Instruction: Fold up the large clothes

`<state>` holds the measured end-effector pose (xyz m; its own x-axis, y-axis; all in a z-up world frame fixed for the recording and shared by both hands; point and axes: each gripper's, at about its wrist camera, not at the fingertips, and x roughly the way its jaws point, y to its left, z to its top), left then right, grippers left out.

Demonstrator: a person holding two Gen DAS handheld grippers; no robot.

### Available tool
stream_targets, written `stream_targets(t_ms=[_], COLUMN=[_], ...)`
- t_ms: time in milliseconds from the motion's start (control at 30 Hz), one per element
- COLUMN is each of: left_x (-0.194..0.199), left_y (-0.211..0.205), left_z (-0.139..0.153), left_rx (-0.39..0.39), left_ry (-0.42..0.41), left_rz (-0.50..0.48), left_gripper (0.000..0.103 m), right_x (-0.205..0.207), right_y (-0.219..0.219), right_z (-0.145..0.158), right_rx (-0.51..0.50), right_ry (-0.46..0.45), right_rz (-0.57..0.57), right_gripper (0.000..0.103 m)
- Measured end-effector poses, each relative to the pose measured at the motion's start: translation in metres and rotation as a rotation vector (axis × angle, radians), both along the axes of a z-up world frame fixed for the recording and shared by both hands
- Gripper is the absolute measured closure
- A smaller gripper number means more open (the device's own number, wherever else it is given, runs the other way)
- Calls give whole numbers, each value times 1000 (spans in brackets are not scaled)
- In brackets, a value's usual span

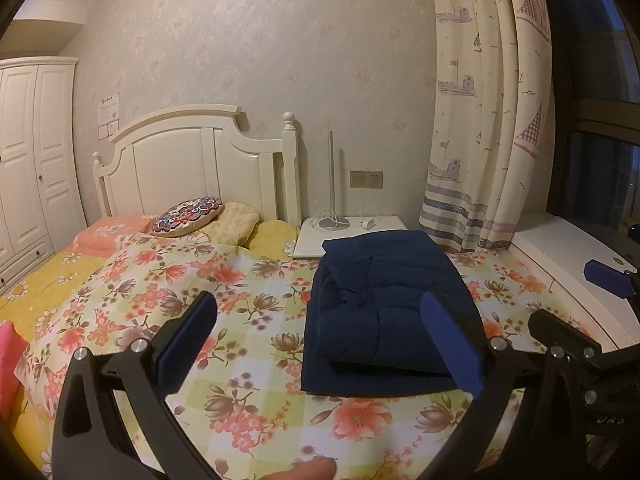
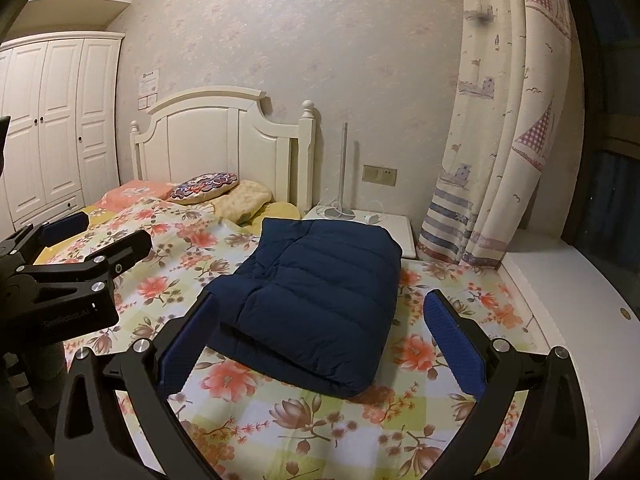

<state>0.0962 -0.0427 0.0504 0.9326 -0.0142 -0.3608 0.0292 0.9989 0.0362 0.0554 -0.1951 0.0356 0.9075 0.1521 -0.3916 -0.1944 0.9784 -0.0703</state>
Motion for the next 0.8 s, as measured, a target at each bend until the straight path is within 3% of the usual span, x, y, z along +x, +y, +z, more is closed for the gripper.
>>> stream_targets(t_ms=[800], left_x=[-2], left_y=[5], left_z=[-4], left_rx=[0], left_ry=[1], left_rz=[-4], left_gripper=[2], right_x=[2], right_y=[5], right_z=[-6], right_rx=[-10], right_ry=[10], right_rz=[3], right_gripper=[5])
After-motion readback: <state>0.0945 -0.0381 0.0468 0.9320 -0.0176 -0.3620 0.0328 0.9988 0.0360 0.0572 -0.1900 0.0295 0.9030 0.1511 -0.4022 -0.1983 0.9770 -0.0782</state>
